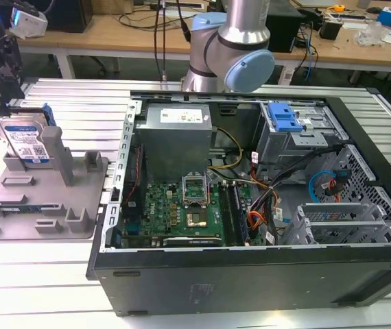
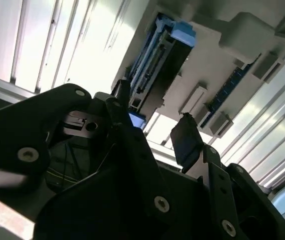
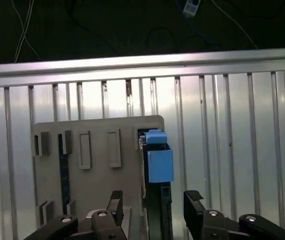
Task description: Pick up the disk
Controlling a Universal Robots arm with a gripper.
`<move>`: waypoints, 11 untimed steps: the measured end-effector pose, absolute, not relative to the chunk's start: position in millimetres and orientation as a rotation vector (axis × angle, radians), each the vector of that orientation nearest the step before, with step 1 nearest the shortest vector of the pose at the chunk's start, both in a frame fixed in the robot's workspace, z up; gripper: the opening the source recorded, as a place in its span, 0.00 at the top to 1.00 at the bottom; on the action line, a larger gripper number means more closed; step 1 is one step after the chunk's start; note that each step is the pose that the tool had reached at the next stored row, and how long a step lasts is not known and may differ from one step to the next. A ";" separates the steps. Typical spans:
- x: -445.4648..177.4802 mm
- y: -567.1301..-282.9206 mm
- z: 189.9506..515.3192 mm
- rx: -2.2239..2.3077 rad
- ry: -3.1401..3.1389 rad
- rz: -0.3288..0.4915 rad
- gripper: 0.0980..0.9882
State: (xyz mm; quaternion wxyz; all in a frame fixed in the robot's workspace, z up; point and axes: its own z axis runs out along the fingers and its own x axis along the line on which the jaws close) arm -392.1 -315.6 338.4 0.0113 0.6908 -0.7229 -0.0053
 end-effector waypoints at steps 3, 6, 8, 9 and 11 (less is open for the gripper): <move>-394.3 -314.5 338.0 2.180 -2.228 -0.014 0.44; -404.1 -314.4 336.2 2.192 -2.216 -0.012 0.44; -408.6 -314.4 335.1 2.198 -2.209 -0.012 0.44; -411.5 -314.4 334.4 2.205 -2.202 -0.012 0.44; -414.9 -314.5 330.5 2.224 -2.183 -0.011 0.44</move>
